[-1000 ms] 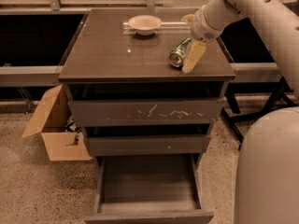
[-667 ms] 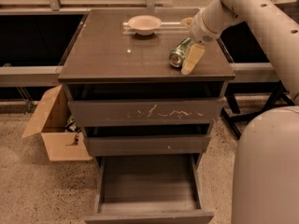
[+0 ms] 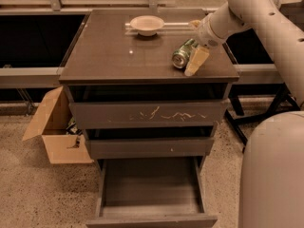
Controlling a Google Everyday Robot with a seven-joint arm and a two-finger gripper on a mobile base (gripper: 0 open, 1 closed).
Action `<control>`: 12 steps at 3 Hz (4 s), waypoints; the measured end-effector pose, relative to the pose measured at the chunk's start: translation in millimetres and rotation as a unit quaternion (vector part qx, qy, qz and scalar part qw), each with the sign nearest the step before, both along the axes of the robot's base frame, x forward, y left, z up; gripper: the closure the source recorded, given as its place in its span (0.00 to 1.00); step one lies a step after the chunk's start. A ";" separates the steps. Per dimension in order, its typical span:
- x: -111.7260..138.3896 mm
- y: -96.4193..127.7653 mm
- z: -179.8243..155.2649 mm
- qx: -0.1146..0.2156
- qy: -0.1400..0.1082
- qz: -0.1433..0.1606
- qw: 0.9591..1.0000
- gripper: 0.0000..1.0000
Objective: Place green can into bottom drawer
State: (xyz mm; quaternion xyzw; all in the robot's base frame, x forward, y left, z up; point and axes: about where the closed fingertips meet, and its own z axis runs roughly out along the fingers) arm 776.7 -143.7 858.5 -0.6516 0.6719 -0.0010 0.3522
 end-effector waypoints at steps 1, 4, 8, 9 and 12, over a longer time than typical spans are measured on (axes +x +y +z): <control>6.9 -1.6 -1.6 0.011 -0.006 -0.007 1.000 0.00; 19.5 4.2 -10.5 0.021 0.003 -0.003 1.000 0.46; 22.6 33.6 0.1 0.030 0.013 0.030 0.999 1.00; 18.1 35.8 20.1 0.045 -0.002 0.036 0.998 1.00; 10.0 18.0 55.1 0.083 -0.025 0.018 0.996 1.00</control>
Offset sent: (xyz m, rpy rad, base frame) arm 0.0179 -0.0077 0.0026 0.0490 -0.0278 -0.0228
